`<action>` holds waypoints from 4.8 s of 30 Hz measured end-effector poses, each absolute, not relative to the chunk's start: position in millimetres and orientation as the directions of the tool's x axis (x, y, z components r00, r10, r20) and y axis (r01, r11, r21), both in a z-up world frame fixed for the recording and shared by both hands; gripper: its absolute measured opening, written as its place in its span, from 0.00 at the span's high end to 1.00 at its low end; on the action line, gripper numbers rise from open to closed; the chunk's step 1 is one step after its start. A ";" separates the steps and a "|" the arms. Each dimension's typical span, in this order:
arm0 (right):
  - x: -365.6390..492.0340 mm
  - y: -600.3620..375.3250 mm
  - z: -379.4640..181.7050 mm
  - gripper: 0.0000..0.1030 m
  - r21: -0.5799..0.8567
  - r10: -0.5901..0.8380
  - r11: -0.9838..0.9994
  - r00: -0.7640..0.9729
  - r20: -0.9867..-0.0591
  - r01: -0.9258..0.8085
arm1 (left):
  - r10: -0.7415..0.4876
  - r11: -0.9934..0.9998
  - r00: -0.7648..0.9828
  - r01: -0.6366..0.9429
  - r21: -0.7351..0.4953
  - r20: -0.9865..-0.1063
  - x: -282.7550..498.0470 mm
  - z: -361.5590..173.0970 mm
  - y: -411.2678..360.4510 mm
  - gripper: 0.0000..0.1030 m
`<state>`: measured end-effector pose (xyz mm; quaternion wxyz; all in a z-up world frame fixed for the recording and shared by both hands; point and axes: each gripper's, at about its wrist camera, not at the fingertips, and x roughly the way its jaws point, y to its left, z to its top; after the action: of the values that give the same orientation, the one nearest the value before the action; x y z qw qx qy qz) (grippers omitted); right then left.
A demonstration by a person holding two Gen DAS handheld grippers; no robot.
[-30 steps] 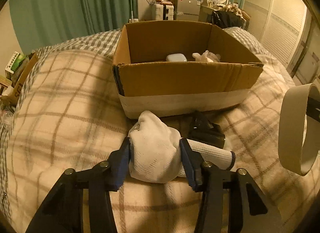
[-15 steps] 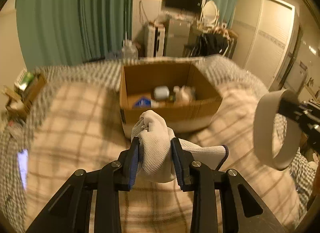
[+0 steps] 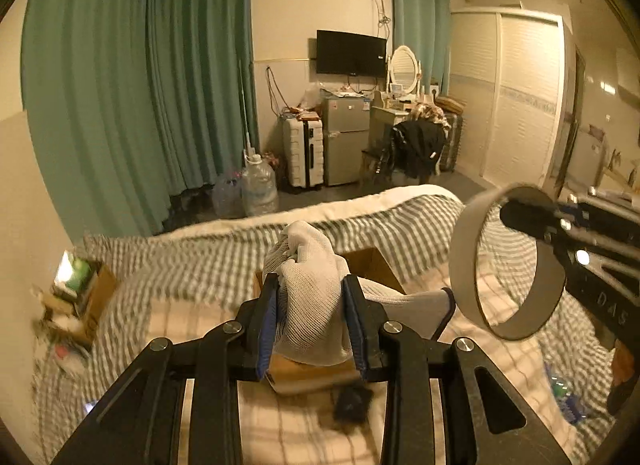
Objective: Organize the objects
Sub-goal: 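Carry the sock and ring band into the box and release both, then grasp the white tube with the right tool while the left tool grasps the black cup, then lower the tube and black cup into the box and open both tools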
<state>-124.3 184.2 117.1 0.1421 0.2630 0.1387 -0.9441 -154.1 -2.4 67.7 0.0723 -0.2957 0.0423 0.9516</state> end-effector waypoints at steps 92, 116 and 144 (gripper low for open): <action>-81.5 133.4 -173.4 0.74 -0.016 -0.193 -0.866 -0.364 -0.911 0.500 | -0.050 -0.996 -0.677 0.084 -0.009 -0.734 -70.6 -134.1 -55.6 0.00; -126.6 209.8 -76.4 0.85 -0.025 -0.220 -0.929 -0.605 -0.765 0.370 | 0.061 -0.993 -0.580 -0.119 0.011 -0.813 -151.8 -152.0 31.2 0.00; -102.1 207.1 -86.6 0.85 0.025 -0.247 -0.932 -0.580 -0.776 0.363 | 0.190 -0.976 -0.571 -0.200 -0.089 -0.799 -115.4 -138.1 26.3 0.59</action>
<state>-102.1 207.1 -86.6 0.1719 0.4246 0.0684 -0.8863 -115.5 26.3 -138.1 0.1099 -0.4500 0.0055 0.8862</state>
